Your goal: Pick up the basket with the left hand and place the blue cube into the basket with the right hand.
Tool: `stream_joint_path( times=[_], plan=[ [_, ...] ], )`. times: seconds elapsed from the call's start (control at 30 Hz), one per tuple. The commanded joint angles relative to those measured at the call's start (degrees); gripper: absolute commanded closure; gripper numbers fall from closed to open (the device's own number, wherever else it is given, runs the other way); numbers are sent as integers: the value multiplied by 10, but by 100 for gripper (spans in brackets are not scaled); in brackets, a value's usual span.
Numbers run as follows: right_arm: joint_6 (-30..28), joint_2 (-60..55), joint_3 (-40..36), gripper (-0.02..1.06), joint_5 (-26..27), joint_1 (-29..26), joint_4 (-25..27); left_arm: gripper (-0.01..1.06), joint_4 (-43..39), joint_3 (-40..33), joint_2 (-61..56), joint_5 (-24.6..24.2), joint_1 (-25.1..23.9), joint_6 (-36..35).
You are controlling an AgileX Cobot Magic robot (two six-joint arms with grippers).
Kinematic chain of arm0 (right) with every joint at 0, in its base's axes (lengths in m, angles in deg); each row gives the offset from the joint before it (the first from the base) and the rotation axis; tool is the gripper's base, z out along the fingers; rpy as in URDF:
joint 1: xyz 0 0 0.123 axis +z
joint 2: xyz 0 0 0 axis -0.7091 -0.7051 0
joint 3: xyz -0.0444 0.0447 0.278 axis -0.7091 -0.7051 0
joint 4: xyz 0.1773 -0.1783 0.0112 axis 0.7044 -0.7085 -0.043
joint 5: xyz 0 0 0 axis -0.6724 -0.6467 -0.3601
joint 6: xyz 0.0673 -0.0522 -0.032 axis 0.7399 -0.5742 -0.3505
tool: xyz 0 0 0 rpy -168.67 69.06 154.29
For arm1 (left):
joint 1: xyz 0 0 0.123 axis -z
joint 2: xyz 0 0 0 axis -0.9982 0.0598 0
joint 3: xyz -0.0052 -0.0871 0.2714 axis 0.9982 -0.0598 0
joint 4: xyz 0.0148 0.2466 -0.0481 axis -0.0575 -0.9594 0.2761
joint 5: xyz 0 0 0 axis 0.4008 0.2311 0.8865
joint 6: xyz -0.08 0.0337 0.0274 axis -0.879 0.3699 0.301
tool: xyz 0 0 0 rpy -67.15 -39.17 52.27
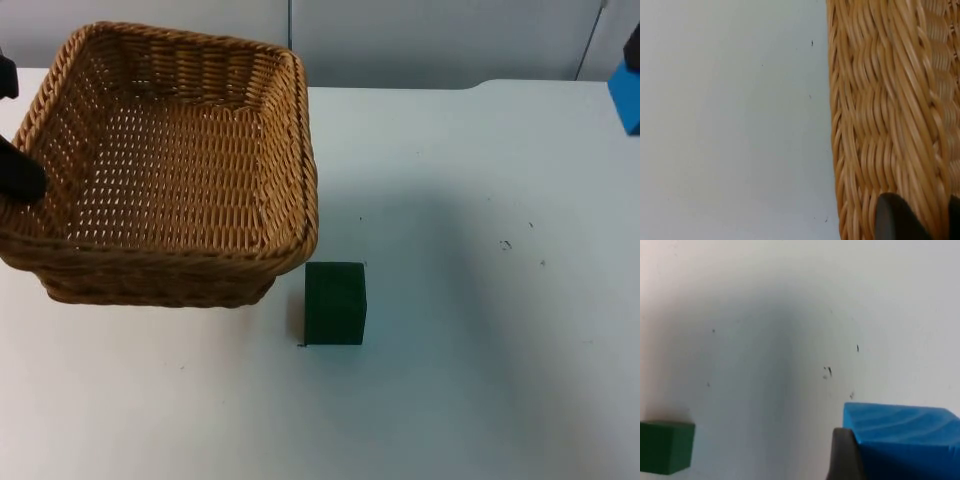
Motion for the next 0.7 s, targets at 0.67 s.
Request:
stream_joint_path(
  times=[0.67],
  plan=[
    [12,-14,94,105,123,227,27,105,12,0,-7,-15,-1,-2]
  ],
)
